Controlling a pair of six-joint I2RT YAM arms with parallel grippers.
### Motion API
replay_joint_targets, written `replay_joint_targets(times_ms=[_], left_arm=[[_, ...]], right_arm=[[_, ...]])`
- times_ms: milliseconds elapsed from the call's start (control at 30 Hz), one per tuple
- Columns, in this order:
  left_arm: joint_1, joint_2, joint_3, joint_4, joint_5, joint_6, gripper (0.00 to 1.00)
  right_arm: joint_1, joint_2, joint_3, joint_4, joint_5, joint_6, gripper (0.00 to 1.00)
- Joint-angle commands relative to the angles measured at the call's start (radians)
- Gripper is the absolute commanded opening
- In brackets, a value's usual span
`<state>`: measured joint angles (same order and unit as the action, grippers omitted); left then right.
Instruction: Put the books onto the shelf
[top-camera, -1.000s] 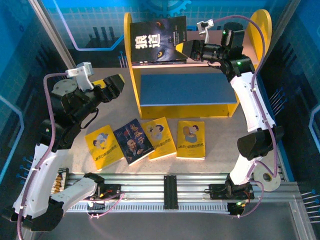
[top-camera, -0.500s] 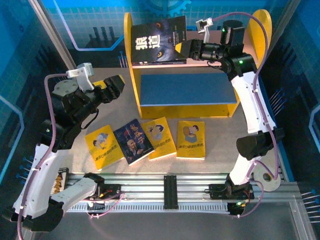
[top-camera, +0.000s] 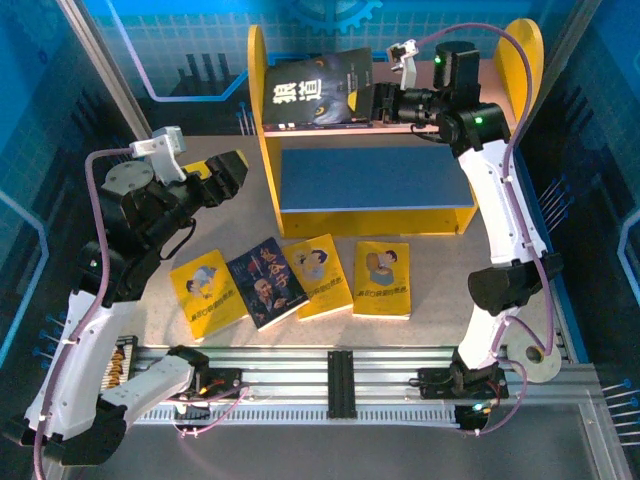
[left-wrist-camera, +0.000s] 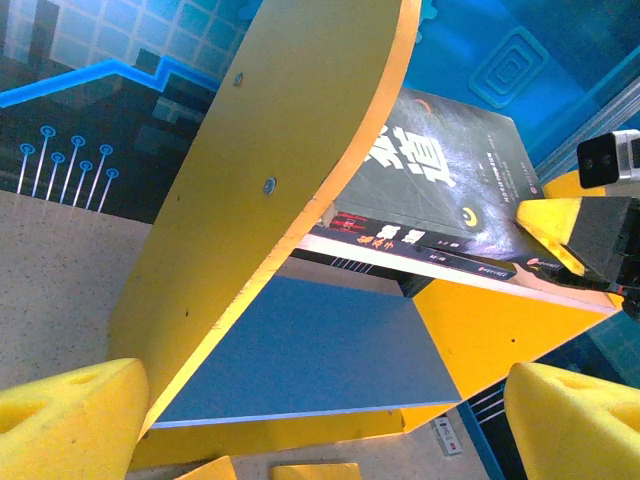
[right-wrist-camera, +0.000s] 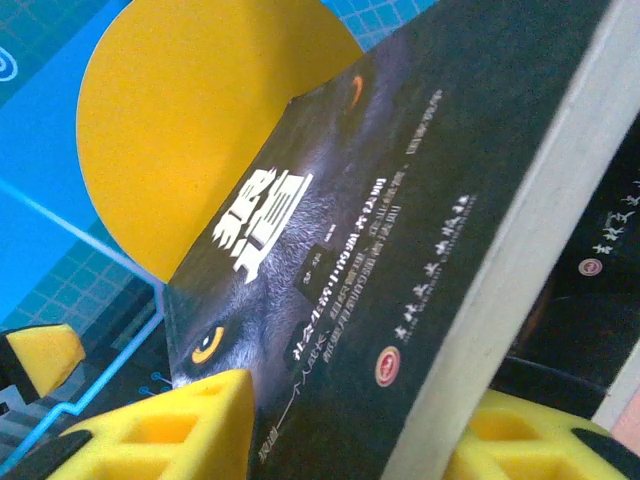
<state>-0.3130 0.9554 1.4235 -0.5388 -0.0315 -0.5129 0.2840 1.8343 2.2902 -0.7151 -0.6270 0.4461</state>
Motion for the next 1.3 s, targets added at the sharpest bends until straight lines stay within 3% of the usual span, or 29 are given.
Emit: replay_joint_targets(times_ms=[0,633,1267], left_arm=[[0.004,-0.012,0.004,-0.002,-0.022,0.032,0.93],[0.003,-0.021,0.013,-0.021,-0.028,0.037,0.93],[0.003,-0.021,0.0,-0.021,-0.025,0.033,0.93]], right_arm=[[0.027,0.015,0.057,-0.047,0.047,-0.06,0.48],[0.052,0.056,0.146,-0.154,0.209,-0.16,0.75],[0.052,0.045,0.155,-0.212,0.293,-0.21,0.82]])
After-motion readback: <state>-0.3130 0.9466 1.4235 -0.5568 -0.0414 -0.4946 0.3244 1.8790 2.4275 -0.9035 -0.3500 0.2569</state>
